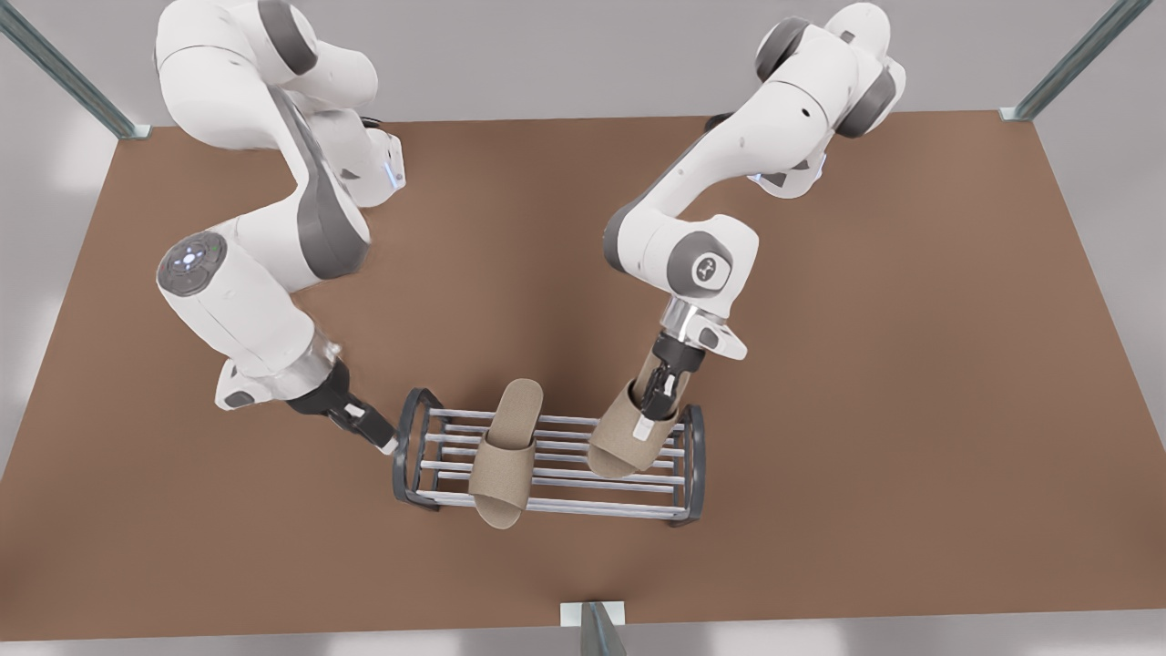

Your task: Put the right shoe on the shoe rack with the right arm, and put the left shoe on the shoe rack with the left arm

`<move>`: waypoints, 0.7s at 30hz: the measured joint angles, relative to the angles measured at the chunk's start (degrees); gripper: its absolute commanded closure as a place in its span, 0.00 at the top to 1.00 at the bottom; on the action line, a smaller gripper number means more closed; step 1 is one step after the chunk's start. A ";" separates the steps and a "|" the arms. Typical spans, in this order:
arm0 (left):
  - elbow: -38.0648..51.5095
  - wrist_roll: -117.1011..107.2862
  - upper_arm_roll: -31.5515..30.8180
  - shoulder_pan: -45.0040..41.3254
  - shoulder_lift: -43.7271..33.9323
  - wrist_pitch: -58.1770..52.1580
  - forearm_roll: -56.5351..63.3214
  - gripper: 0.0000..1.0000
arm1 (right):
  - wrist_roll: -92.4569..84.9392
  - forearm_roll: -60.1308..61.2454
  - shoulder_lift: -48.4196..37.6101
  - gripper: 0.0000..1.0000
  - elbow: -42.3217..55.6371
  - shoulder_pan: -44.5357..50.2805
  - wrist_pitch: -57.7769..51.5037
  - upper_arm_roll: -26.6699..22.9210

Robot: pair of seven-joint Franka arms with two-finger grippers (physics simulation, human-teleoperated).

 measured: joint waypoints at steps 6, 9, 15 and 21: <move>-0.11 -1.38 0.26 -0.75 0.33 -0.33 2.69 1.00 | -18.74 -7.18 -7.83 1.00 0.01 -4.54 -16.21 -7.92; -0.11 -1.72 0.25 -0.93 0.33 -0.07 2.91 1.00 | -25.20 -5.22 -14.98 1.00 -6.38 -4.59 -21.45 -8.38; -0.92 -2.01 0.19 -0.50 -1.73 0.46 2.46 1.00 | -35.12 -2.04 -15.91 1.00 -8.04 -6.10 -26.28 -8.73; -7.11 -1.83 -2.43 10.82 -22.33 0.77 7.34 1.00 | -42.17 -1.39 -15.80 1.00 -7.90 -5.76 -27.99 -8.72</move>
